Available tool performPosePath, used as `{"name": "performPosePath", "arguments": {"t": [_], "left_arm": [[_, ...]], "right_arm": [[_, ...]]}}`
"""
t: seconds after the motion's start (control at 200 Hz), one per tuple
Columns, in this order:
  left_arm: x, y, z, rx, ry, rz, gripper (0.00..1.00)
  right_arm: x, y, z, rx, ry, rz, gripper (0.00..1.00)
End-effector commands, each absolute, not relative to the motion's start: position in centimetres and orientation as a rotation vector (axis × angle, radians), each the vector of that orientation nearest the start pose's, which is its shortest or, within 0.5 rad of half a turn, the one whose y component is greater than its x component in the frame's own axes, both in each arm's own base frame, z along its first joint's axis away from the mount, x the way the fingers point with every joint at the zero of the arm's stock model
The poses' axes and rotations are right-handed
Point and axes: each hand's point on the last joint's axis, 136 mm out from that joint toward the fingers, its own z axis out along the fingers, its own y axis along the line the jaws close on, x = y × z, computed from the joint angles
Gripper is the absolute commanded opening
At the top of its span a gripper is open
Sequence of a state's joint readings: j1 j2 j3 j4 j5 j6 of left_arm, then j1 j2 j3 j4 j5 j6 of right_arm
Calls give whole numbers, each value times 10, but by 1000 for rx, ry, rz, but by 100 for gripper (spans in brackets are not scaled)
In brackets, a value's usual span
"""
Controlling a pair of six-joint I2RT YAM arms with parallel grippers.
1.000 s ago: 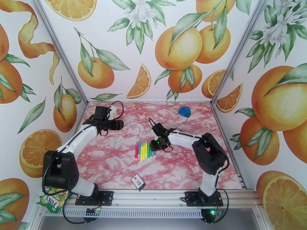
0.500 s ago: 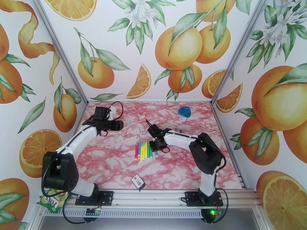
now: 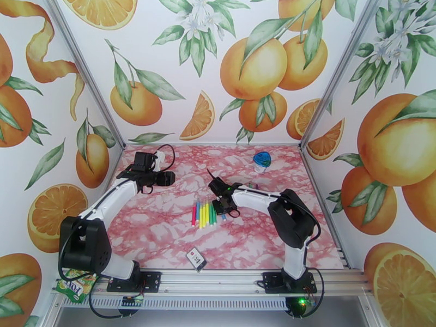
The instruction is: Open the pen caps
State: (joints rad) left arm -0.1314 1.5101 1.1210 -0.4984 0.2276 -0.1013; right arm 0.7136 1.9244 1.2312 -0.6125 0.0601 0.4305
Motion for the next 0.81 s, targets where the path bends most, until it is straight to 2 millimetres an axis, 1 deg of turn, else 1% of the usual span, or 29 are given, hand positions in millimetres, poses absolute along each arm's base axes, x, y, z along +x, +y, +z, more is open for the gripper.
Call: {"name": "performPosePath", "arguments": {"t": [0.0,0.185,0.365,0.48,0.615,0.746,0.801], "left_arm": [[396,-92,165,142,2424,-390,69],[396,-100,166,146,2418,-457,70],[398,-113,173,156,2384,-561,70],[398,-121,178,166,2360,-625,70],[400,-128,178,157,2358,-686,70],[401,-136,179,161,2350,-741,70],[401,-141,182,169,2334,-775,70]], "right_arm": [[323,227,2,-327,2823,-44,18],[334,238,22,-320,2739,49,17],[346,247,42,-309,2654,117,14],[348,251,50,-312,2619,151,13],[350,256,58,-323,2579,199,12],[352,263,74,-331,2510,276,10],[352,266,81,-336,2474,313,10]]}}
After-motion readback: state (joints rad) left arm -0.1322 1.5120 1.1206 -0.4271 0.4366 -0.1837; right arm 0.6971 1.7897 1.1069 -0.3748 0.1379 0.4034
